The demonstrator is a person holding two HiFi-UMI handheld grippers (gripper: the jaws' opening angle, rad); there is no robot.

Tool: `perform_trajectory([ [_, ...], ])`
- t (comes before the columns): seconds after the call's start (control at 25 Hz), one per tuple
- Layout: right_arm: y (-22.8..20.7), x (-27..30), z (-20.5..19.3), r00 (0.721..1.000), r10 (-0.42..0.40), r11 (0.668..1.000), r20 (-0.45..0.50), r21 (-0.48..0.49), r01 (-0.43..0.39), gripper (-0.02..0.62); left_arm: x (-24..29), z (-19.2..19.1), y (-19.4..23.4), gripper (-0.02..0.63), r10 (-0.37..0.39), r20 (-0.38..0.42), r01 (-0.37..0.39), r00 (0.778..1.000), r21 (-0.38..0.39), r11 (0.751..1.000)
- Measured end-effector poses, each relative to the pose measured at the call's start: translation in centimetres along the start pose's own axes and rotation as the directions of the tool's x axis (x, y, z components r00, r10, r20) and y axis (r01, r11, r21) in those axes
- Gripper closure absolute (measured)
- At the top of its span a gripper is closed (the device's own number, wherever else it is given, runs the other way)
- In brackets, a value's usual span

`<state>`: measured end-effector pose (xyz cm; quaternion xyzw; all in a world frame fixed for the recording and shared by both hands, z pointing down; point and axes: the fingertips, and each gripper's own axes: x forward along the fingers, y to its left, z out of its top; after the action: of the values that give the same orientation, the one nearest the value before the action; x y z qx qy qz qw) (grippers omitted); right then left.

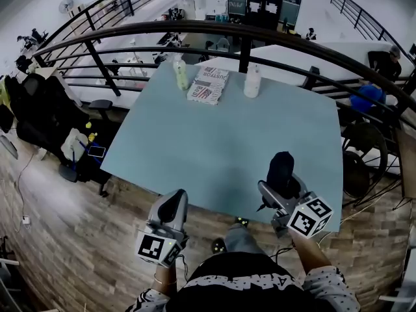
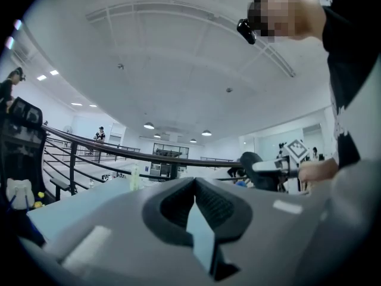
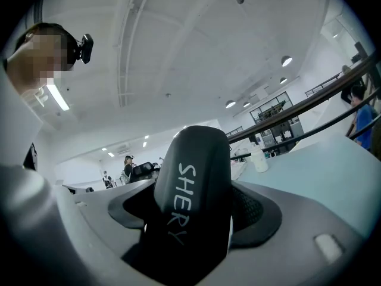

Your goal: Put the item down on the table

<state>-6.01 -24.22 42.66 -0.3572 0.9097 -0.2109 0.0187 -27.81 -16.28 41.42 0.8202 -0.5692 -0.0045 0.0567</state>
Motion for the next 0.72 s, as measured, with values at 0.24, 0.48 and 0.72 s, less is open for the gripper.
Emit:
perform_trajectory([
  [0.24, -3.2, 1.7, 1.0, 1.0, -0.003, 1.0, -0.003, 0.01, 0.003, 0.221, 4.6, 0.4, -0.1, 0.606, -0.02, -0.003, 0.02, 1.0, 0.017, 1.0],
  [0.48, -7.2, 2.3, 2.7, 1.0, -0.016, 1.0, 0.023, 0.025, 0.016, 0.221, 8.8, 1.1, -0.9, 0.606, -0.037, 0.002, 0.037, 0.999, 0.047, 0.998],
  [0.72, -10.9, 4.1, 3.2, 1.0, -0.018, 0.999, 0.008, 0.044, 0.018, 0.221, 11.9, 1.3, -0.6, 0.606, 0.0, -0.022, 0.001, 1.0, 0.058, 0.998],
])
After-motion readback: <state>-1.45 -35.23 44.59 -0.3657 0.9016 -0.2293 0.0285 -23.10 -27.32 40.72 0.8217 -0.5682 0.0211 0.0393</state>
